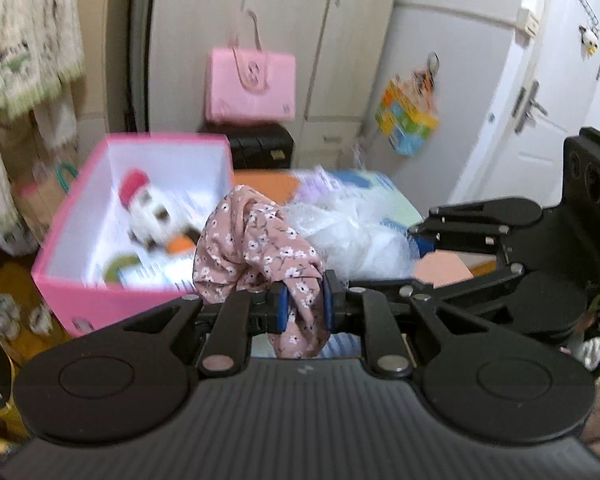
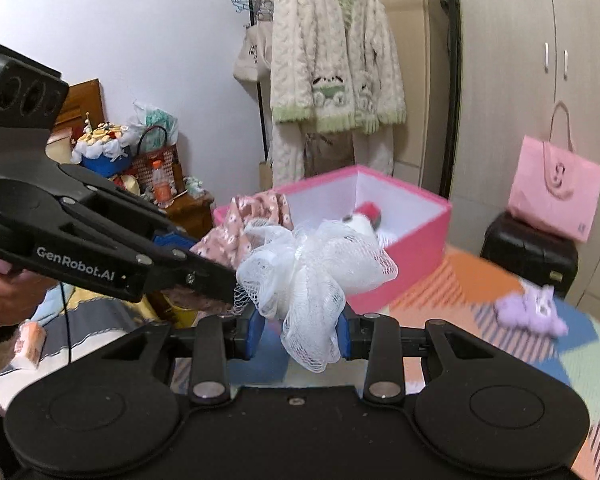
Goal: Organize soft objects
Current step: 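Carry the scrunchie with the left gripper while the right carries the mesh puff to the box, then release the scrunchie into the box while the right gripper releases the mesh puff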
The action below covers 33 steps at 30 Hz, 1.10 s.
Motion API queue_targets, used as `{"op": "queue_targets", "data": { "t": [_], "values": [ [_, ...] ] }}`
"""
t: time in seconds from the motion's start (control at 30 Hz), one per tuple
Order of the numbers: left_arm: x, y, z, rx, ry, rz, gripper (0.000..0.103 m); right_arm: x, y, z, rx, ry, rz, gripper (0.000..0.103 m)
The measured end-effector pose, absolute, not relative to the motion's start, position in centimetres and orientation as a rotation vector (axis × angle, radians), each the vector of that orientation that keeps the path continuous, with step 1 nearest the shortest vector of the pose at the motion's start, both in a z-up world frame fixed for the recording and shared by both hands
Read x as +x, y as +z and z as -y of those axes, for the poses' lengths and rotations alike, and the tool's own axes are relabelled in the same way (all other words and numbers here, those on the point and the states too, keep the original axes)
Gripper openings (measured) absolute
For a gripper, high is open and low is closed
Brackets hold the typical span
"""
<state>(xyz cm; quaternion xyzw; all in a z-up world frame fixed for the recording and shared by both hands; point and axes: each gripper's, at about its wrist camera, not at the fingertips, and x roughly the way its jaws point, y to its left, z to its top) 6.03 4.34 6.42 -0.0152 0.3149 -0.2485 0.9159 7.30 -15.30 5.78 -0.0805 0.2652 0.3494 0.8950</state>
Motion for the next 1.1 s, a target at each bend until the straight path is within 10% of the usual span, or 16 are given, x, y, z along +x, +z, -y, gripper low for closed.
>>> {"op": "queue_targets", "data": {
  "t": [1.1],
  "values": [
    [31.9,-0.6,-8.2,-0.084,-0.295,-0.755,0.015,31.7,-0.7,5.3,-0.311,0.649,-0.784,0.047]
  ]
}}
